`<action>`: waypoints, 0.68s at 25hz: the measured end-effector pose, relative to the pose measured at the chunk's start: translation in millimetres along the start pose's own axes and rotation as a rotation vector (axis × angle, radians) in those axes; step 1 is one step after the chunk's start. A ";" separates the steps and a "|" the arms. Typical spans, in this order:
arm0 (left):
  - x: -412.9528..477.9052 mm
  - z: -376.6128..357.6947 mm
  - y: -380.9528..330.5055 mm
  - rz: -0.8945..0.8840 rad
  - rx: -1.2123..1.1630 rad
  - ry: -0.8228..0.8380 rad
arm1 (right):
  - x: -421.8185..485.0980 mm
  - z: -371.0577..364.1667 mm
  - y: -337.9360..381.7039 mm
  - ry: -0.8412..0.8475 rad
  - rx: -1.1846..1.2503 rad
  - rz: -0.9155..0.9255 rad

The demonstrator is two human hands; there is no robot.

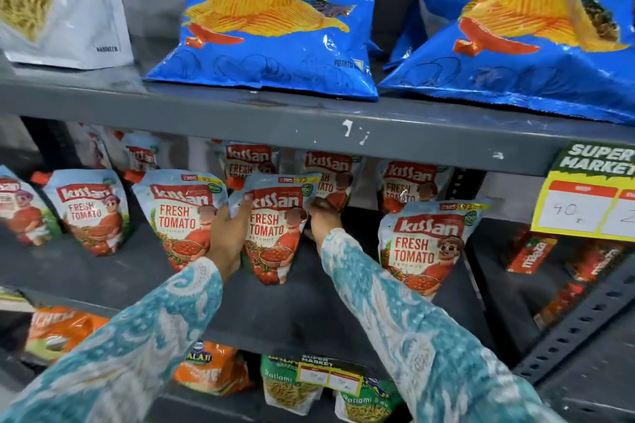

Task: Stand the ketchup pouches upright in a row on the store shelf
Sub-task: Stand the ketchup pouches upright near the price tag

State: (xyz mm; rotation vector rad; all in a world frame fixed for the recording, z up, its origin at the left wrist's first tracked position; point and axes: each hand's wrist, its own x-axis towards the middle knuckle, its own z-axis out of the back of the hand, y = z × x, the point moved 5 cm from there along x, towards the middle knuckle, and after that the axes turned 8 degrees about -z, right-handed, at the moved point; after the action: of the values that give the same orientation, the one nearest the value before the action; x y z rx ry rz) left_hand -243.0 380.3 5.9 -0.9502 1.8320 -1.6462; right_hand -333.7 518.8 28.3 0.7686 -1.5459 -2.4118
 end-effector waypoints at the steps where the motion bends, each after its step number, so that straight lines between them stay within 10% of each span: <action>1: 0.5 -3.0 -5.3 -0.013 -0.014 0.014 | 8.3 1.3 -2.1 0.017 0.038 0.000; 17: -32.2 -58.3 6.7 0.042 -0.011 0.074 | -8.2 58.4 -33.7 -0.355 0.594 0.072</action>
State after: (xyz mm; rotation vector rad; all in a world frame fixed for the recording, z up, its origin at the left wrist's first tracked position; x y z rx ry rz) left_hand -267.8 442.4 5.0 -0.8601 1.8986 -1.6670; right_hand -352.3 583.7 20.2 0.3551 -2.4358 -2.1233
